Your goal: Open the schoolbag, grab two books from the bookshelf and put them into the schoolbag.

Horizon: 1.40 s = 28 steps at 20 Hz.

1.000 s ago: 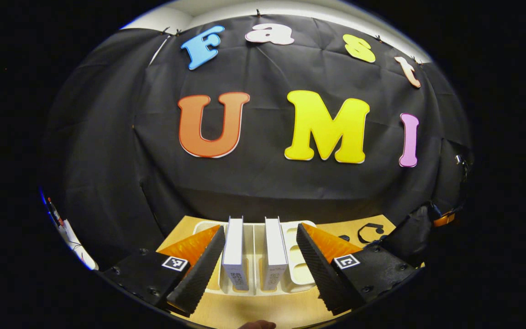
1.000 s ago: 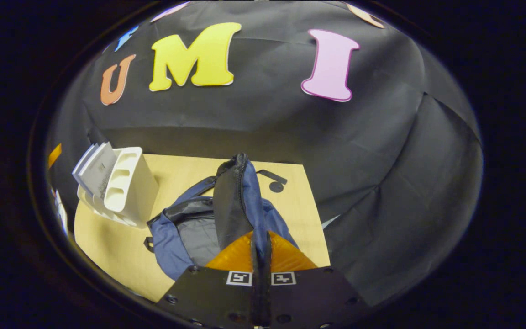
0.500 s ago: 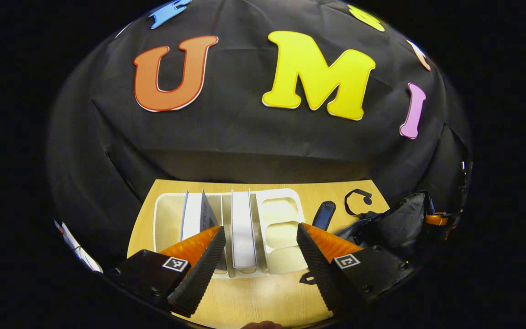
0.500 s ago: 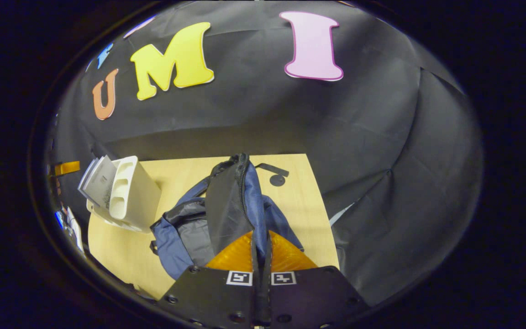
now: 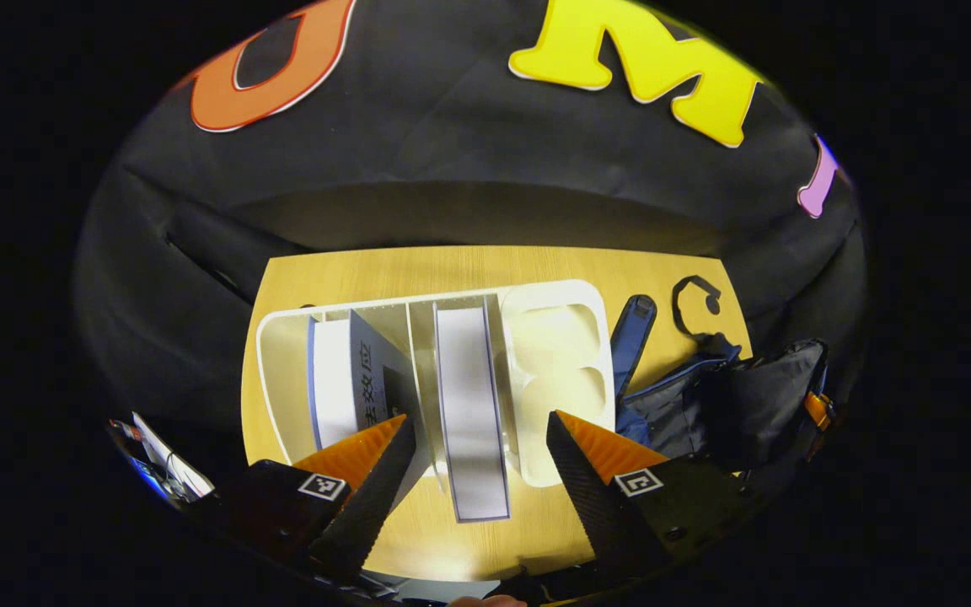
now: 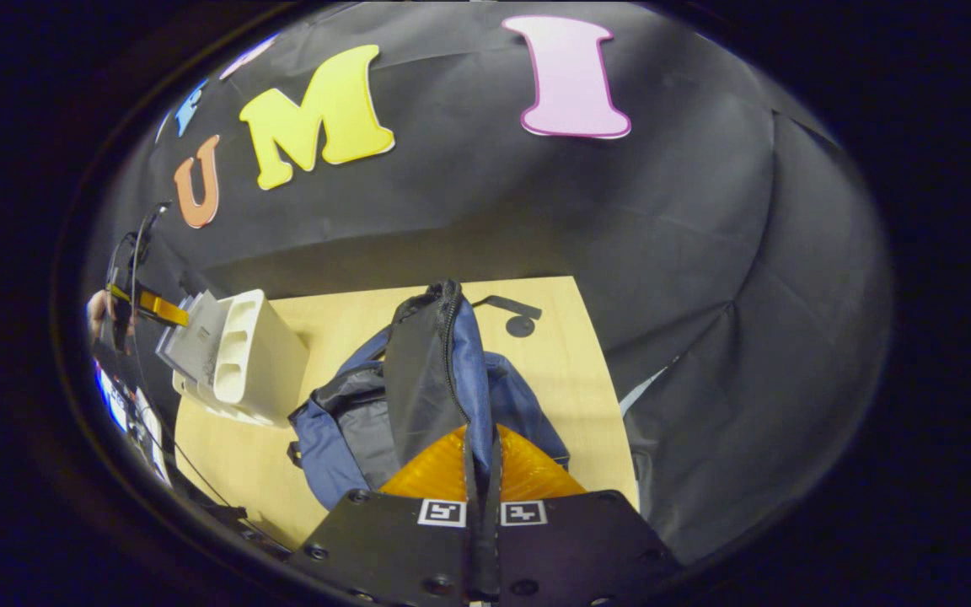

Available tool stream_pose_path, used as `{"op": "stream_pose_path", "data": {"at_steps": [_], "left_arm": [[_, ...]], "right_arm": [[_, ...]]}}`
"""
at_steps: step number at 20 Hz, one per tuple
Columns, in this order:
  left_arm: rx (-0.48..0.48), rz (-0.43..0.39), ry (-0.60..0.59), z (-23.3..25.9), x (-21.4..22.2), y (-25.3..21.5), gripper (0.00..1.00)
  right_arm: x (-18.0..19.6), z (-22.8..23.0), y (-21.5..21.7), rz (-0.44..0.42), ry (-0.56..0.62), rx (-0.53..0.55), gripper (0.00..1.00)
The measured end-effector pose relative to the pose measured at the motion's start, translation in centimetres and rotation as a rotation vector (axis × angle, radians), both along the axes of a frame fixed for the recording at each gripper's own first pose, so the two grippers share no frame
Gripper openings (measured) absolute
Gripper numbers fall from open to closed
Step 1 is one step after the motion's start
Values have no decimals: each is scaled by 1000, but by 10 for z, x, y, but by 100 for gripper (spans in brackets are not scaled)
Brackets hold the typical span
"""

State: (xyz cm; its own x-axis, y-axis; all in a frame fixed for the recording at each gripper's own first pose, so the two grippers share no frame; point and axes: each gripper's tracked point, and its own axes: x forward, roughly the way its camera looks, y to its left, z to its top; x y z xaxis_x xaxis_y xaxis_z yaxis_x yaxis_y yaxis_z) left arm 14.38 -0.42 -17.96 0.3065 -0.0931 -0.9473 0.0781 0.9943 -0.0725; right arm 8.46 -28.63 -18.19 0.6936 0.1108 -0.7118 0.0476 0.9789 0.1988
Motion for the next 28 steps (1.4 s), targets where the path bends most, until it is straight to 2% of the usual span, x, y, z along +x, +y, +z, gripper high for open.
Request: {"op": "stream_pose_path", "data": {"at_steps": [4,7,10,12,13,14,16,18,22,23,24,28], "left_arm": [[-5,36,91,-25,0,-3,100],[17,59,158,-39,-3,1,95],[49,71,210,-47,-5,7,83],[57,78,224,-49,-6,8,81],[60,85,236,-51,-8,8,73],[60,90,248,-52,-10,7,70],[61,107,270,-55,-13,7,57],[56,111,287,-55,-17,4,49],[43,124,305,-34,-31,1,46],[44,124,293,-25,-35,3,41],[46,118,280,-14,-39,4,45],[16,107,236,33,-69,15,44]], "right_arm": [[-2,-2,3,5,-1,23,0],[-4,-8,4,14,7,32,0],[-4,-8,2,10,3,37,0],[-4,-11,2,12,5,43,3],[-4,-11,2,13,4,46,3],[-4,-12,2,15,2,46,0],[-4,-12,2,18,0,47,0],[-3,-14,3,23,1,48,0],[-3,-14,5,34,-3,45,1],[-3,-14,6,37,-2,38,0],[-4,-14,6,41,-4,34,1],[-3,-11,12,52,-13,22,1]]}}
